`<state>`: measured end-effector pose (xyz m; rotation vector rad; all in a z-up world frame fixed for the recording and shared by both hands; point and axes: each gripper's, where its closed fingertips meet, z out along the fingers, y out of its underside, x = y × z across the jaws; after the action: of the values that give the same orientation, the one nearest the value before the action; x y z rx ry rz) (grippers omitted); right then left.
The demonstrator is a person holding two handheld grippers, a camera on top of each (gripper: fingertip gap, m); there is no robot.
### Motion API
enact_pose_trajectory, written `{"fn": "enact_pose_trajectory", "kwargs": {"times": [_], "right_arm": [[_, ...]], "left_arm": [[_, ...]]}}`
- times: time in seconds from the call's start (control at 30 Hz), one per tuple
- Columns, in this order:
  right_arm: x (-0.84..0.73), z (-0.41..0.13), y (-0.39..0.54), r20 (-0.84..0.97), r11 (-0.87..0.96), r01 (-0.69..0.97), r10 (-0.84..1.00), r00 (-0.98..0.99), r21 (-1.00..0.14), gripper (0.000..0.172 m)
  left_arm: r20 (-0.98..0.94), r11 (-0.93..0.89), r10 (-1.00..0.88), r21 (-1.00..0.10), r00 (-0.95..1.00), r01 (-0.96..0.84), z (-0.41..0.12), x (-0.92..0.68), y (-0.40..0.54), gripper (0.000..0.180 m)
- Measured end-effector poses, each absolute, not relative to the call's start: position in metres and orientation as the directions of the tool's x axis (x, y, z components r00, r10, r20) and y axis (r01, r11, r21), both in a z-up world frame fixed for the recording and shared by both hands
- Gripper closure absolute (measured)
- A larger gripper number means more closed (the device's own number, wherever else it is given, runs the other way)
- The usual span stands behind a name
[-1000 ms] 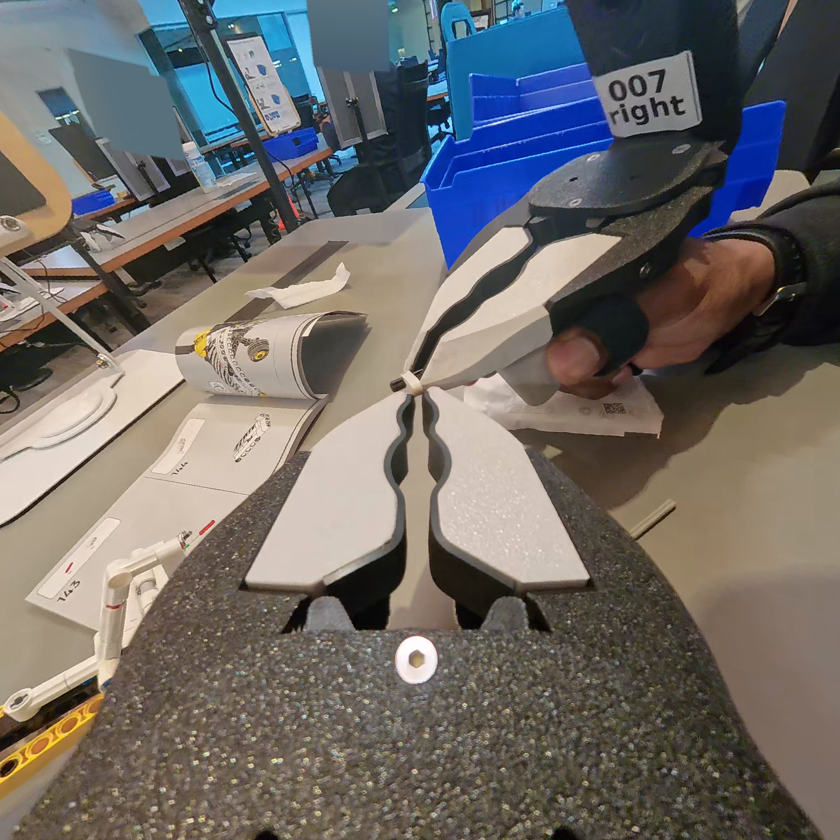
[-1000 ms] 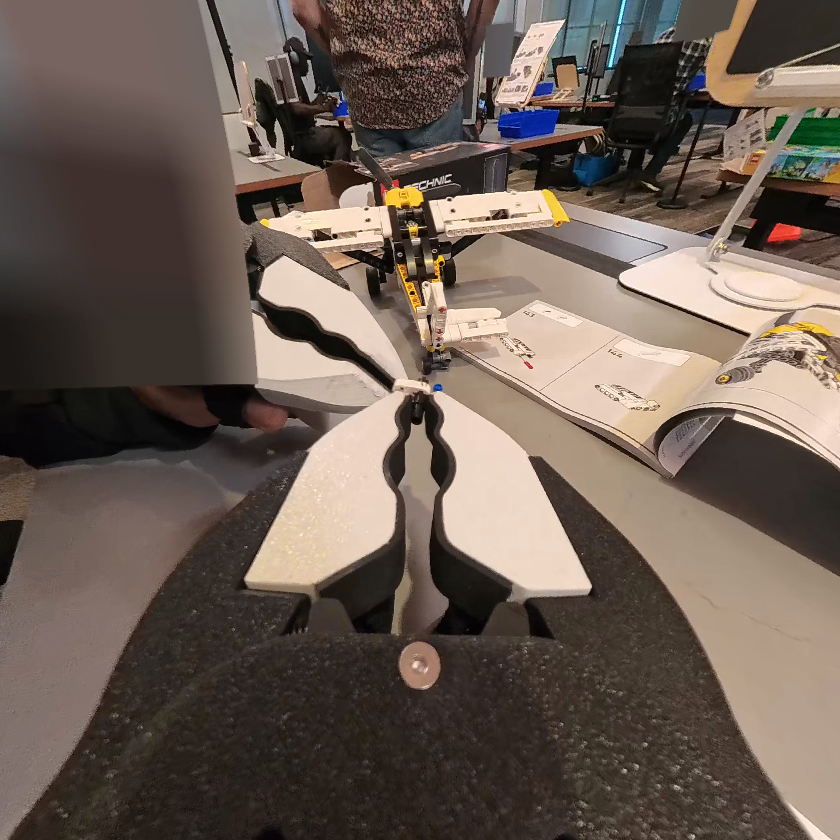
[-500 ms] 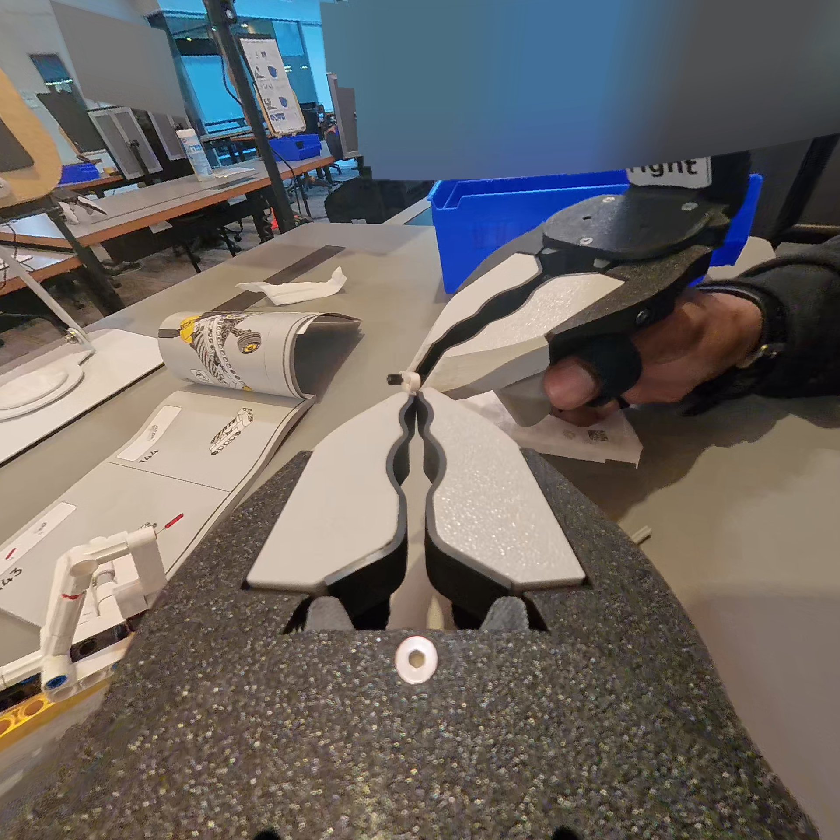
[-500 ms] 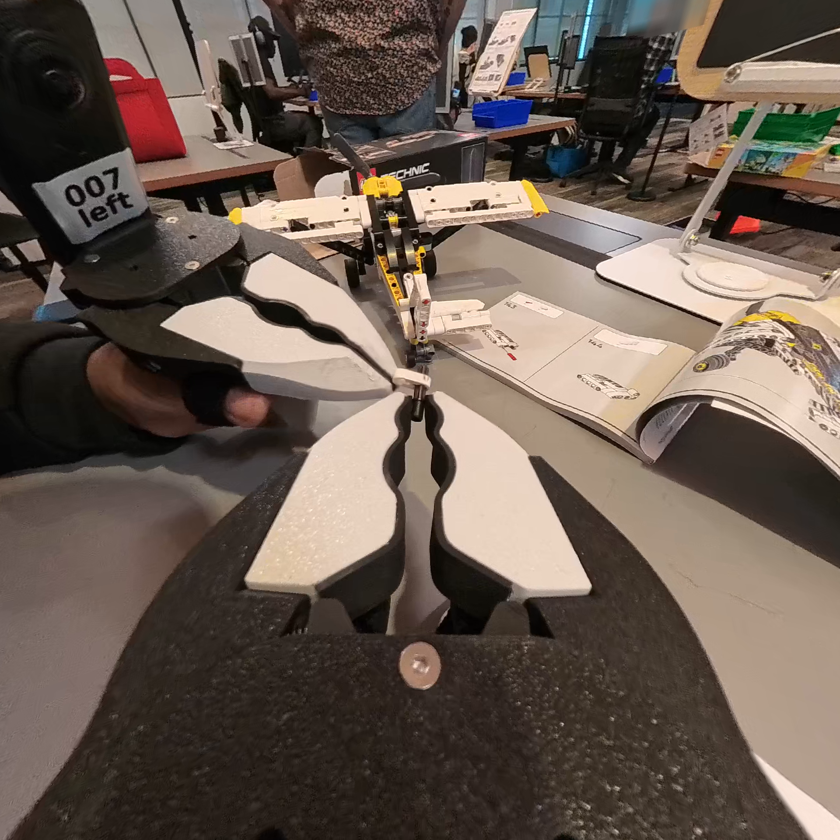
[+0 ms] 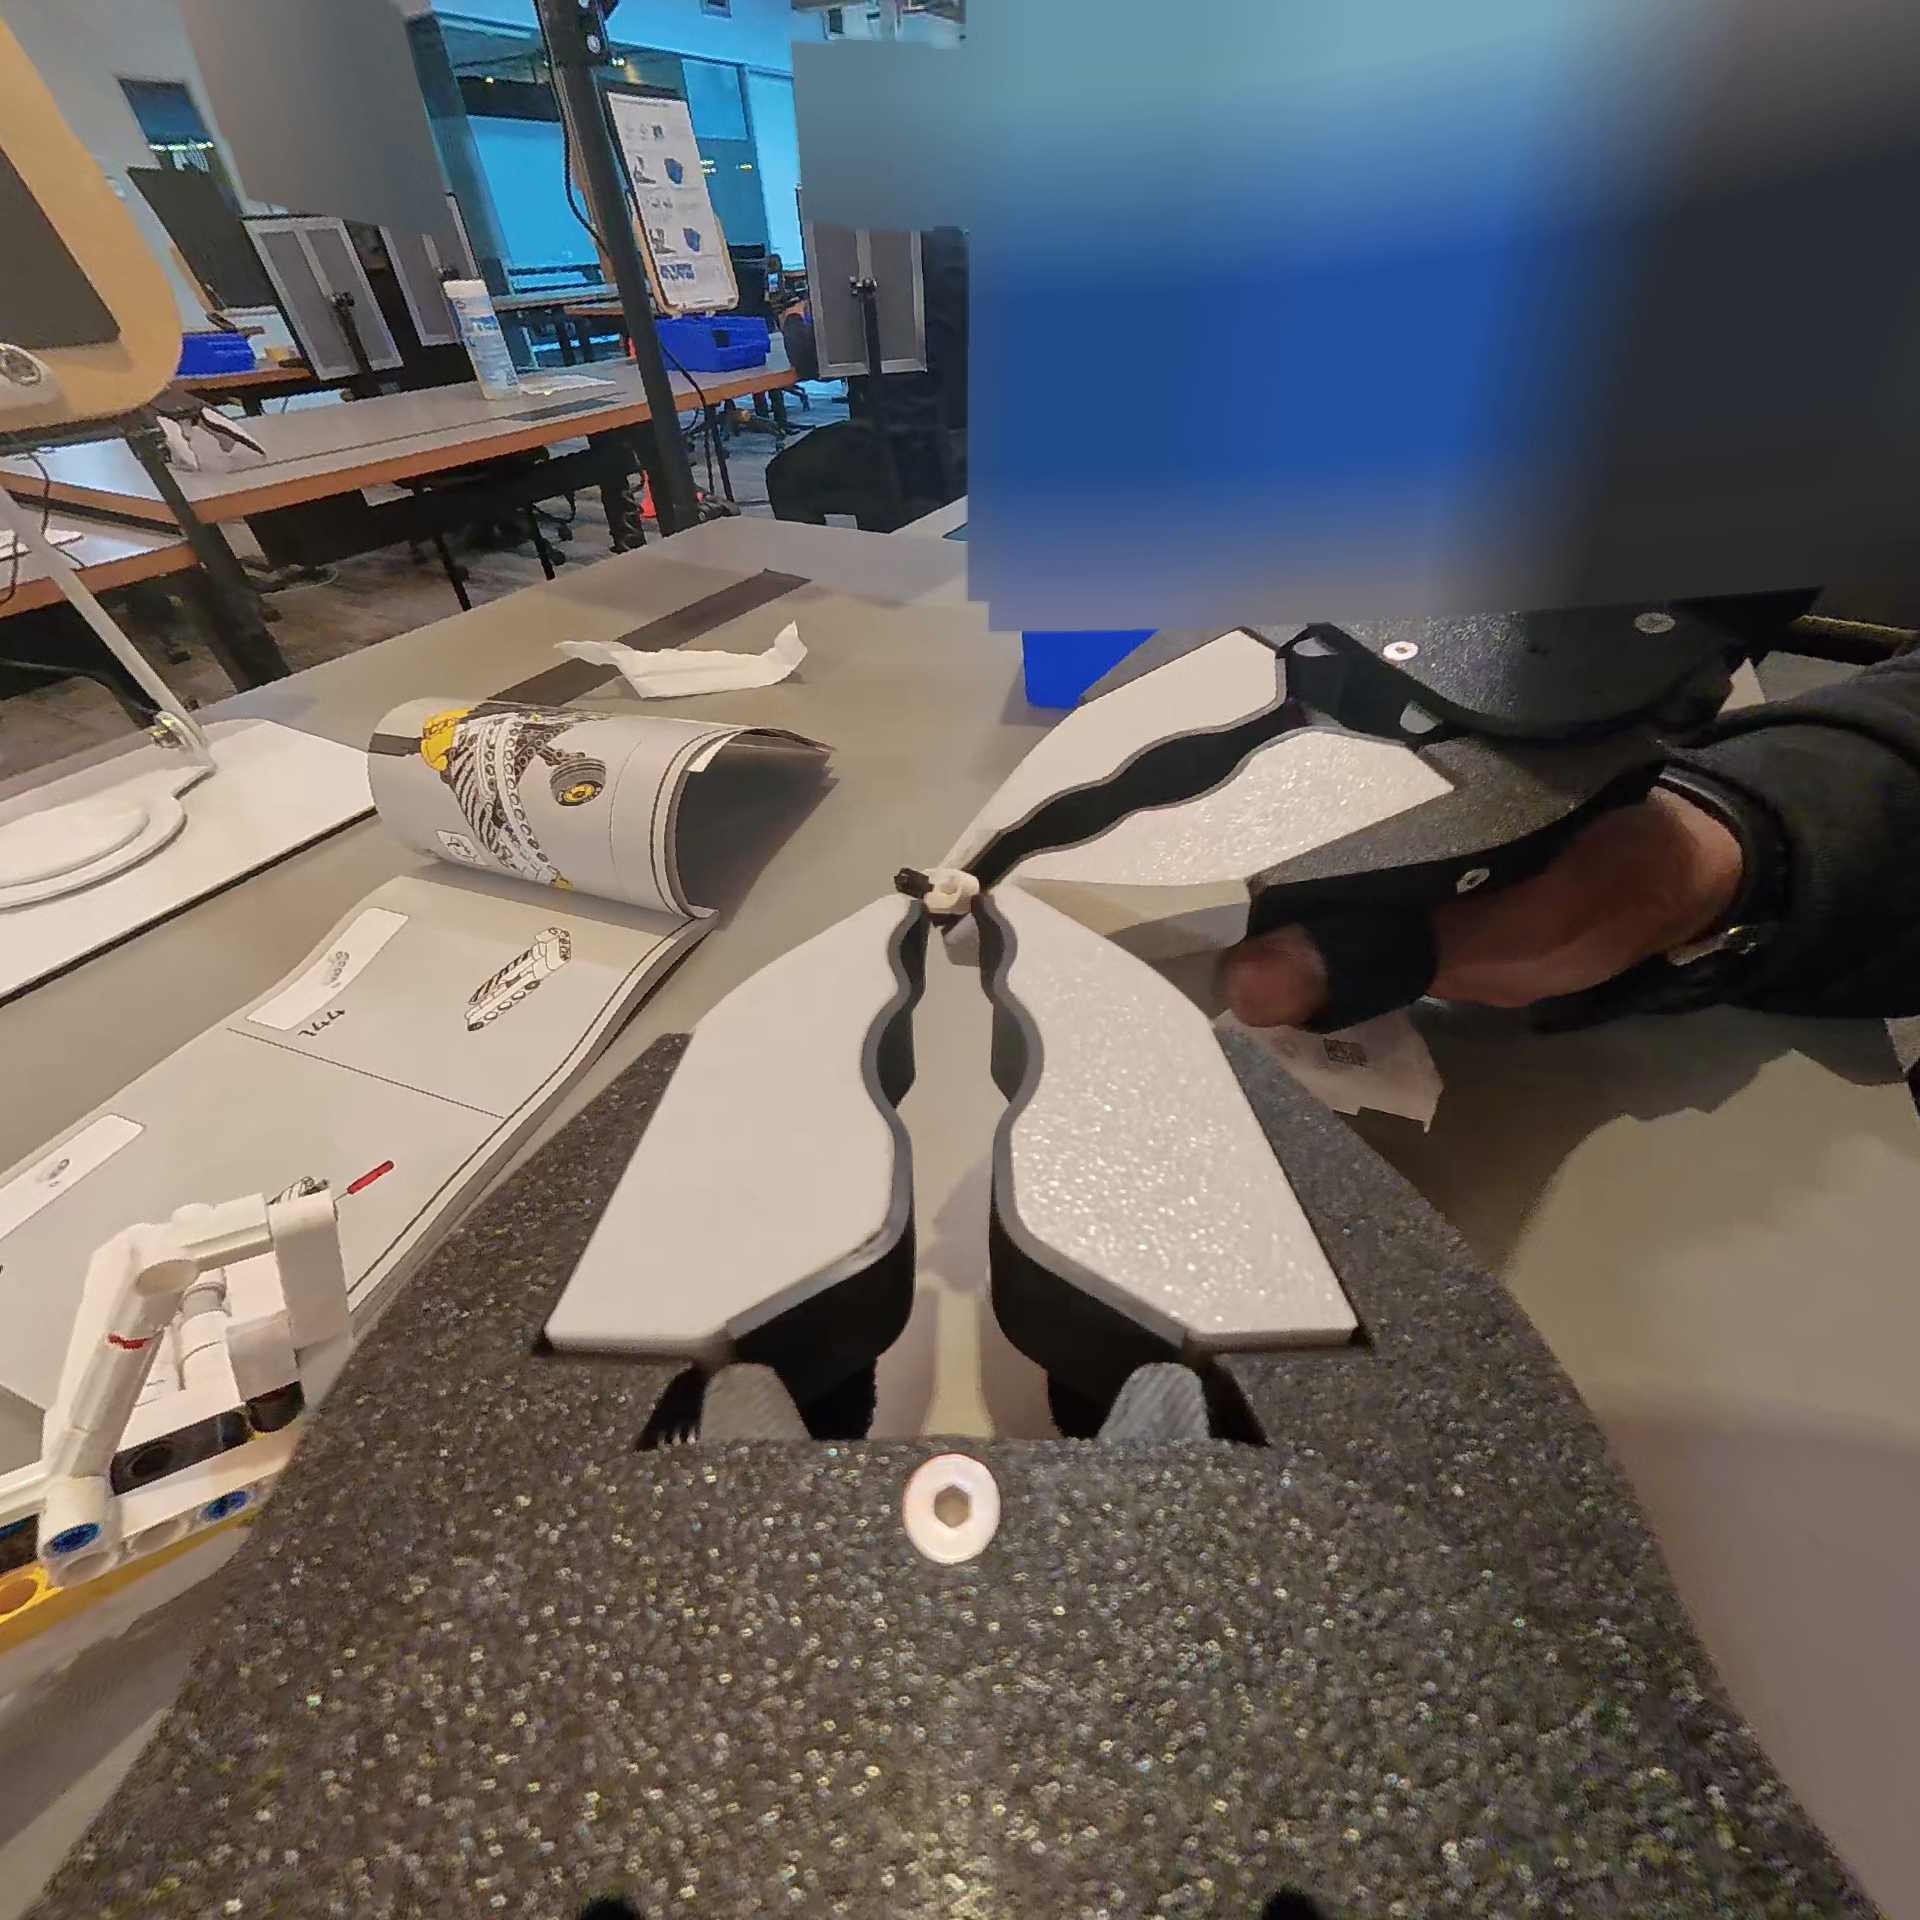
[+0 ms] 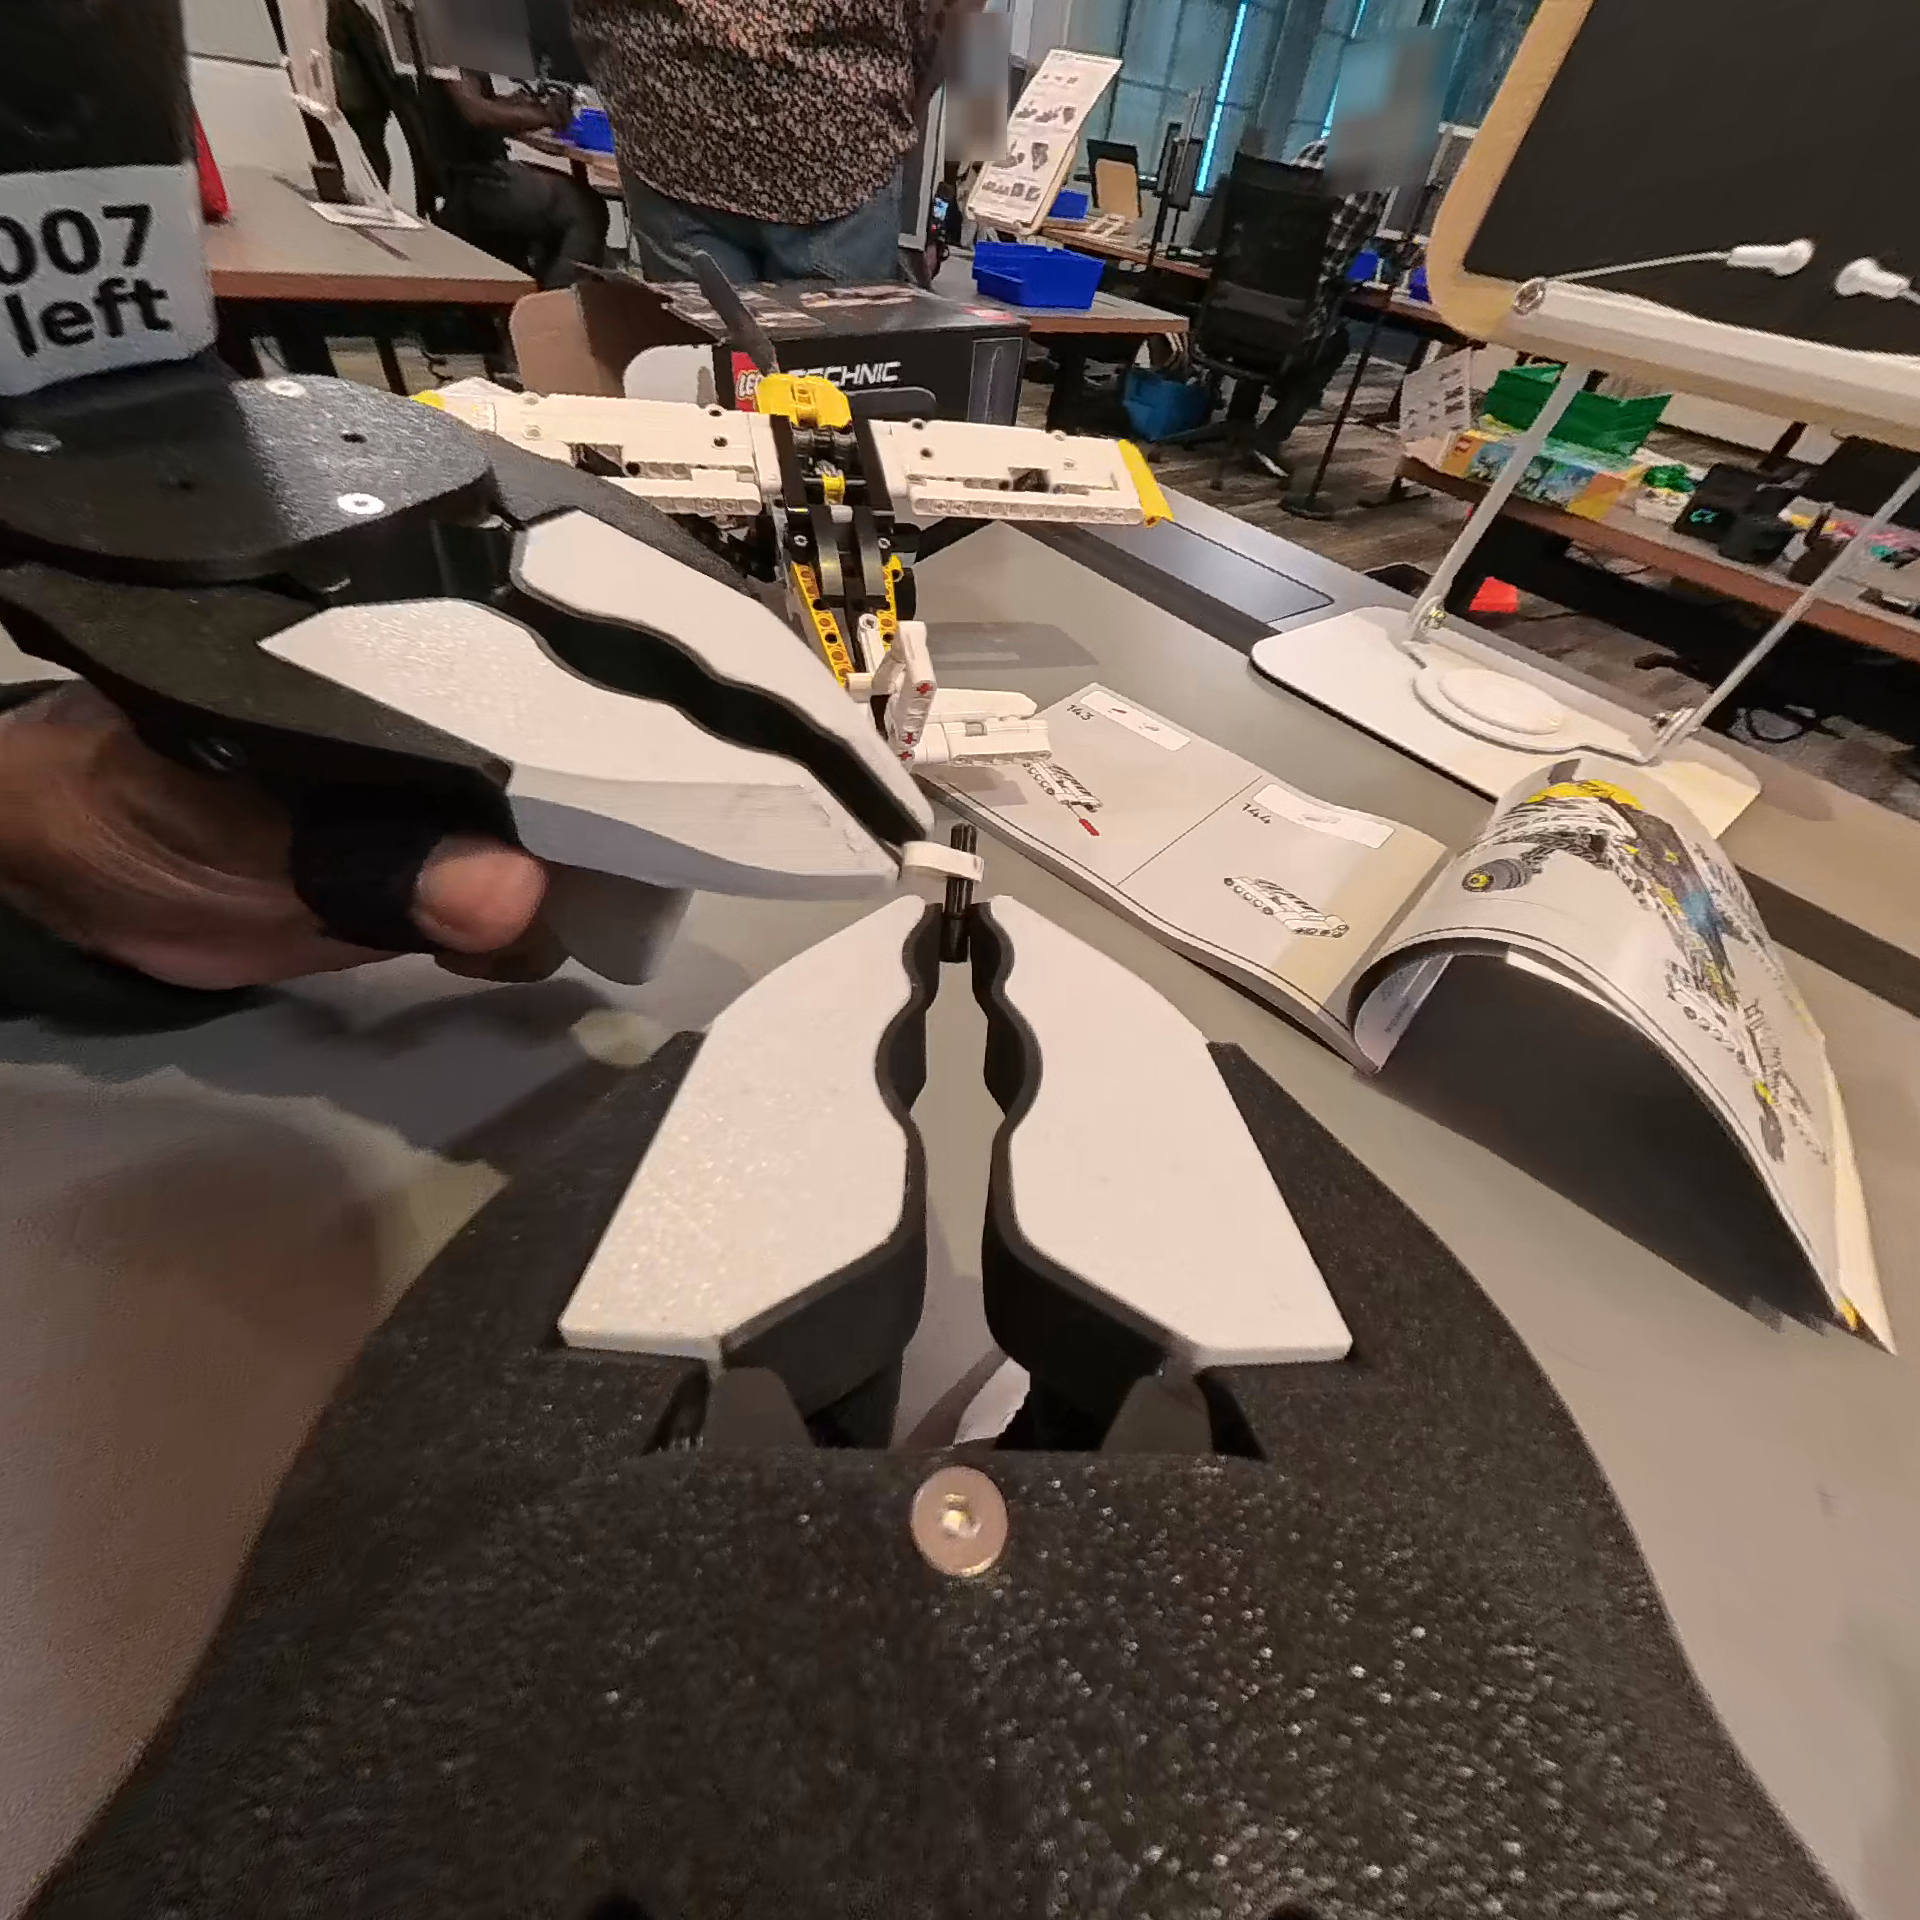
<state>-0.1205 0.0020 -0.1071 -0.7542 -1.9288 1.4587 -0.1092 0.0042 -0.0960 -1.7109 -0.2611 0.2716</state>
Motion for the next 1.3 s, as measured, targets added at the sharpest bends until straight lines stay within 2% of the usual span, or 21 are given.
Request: {"fn": "enact_pose_trajectory", "kwargs": {"times": [0.2, 0.37, 0.5, 0.7, 0.83, 1.0, 1.3], "right_arm": [[-0.122, -0.113, 0.002, 0.170, 0.288, 0.085, 0.752, -0.637, -0.954, 0.167], [-0.120, -0.115, -0.002, 0.201, 0.321, 0.078, 0.745, -0.636, -0.944, 0.167], [-0.115, -0.114, -0.007, 0.146, 0.285, 0.103, 0.730, -0.668, -0.953, 0.167], [-0.122, -0.113, 0.004, 0.085, 0.234, 0.152, 0.765, -0.639, -0.960, 0.167], [-0.126, -0.109, 0.011, -0.106, 0.069, 0.246, 0.769, -0.631, -0.967, 0.167], [-0.125, -0.108, 0.008, -0.320, -0.101, 0.356, 0.702, -0.636, -0.929, 0.167], [-0.119, -0.102, 0.001, -0.268, -0.089, 0.291, 0.701, -0.661, -0.953, 0.167]], "left_arm": [[-0.010, -0.159, 0.352, -0.986, 0.936, 0.049, -0.097, -0.113, 0.004, 0.165], [-0.153, -0.256, 0.408, -0.965, 0.900, -0.048, -0.102, -0.116, 0.003, 0.168], [-0.271, -0.328, 0.430, -0.936, 0.861, -0.131, -0.107, -0.120, 0.001, 0.180], [-0.181, -0.258, 0.430, -0.964, 0.885, -0.072, -0.103, -0.121, 0.000, 0.179], [-0.127, -0.216, 0.419, -0.976, 0.899, -0.038, -0.100, -0.120, 0.001, 0.173], [-0.164, -0.222, 0.419, -0.972, 0.893, -0.074, -0.100, -0.117, 0.003, 0.172], [0.004, -0.115, 0.390, -0.992, 0.921, 0.053, -0.094, -0.115, 0.003, 0.173]]}}
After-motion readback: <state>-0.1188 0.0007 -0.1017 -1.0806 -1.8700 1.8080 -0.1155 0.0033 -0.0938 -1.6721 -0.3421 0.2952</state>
